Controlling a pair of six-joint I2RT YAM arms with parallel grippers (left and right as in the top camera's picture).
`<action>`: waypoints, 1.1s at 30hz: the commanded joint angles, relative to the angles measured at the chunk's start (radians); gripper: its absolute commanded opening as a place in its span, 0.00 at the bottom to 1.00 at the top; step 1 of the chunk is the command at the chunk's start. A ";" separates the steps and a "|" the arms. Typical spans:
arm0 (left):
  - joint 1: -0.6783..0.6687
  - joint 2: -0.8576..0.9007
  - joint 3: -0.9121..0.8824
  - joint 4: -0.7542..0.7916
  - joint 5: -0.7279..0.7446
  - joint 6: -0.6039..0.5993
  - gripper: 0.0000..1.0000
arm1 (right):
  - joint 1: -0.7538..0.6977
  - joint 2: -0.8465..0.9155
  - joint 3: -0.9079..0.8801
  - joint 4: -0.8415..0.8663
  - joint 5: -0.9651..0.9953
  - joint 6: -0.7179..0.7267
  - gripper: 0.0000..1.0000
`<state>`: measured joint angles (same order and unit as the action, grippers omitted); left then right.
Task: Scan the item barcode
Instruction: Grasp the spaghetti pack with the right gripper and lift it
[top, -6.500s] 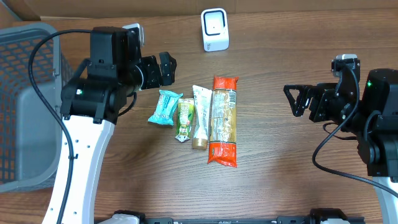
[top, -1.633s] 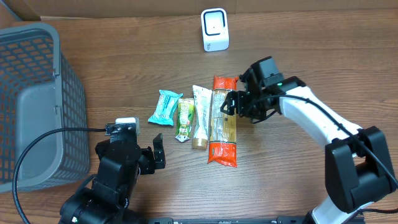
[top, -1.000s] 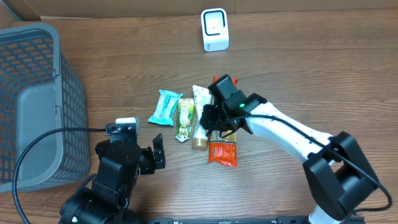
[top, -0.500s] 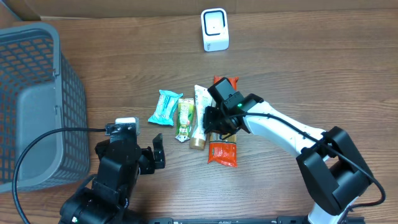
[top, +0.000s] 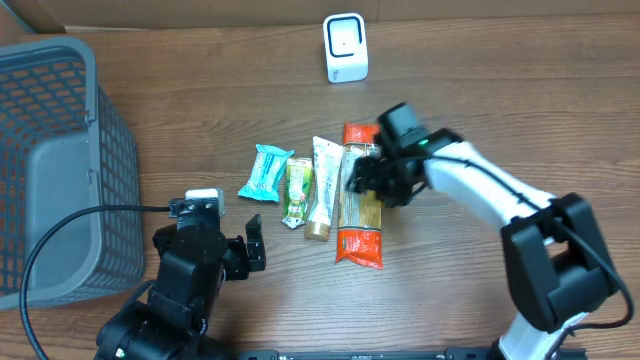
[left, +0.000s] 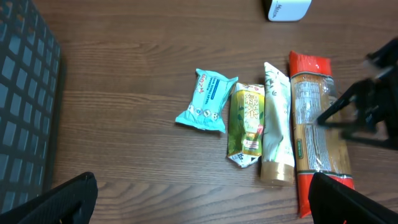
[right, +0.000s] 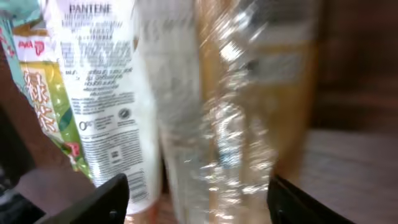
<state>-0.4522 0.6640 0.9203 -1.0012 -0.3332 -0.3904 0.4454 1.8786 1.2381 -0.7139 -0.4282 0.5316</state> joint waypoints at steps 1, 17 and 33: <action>-0.006 0.002 -0.011 0.004 -0.014 -0.014 1.00 | -0.073 0.002 0.027 -0.022 -0.071 -0.163 0.80; -0.006 0.002 -0.011 0.004 -0.014 -0.014 1.00 | -0.071 0.137 0.026 0.057 -0.143 -0.053 0.75; -0.006 0.002 -0.011 0.004 -0.014 -0.014 1.00 | -0.076 0.147 0.043 0.069 -0.113 0.018 0.04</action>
<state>-0.4522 0.6640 0.9203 -1.0012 -0.3336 -0.3904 0.3748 2.0117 1.2625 -0.6415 -0.5713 0.5434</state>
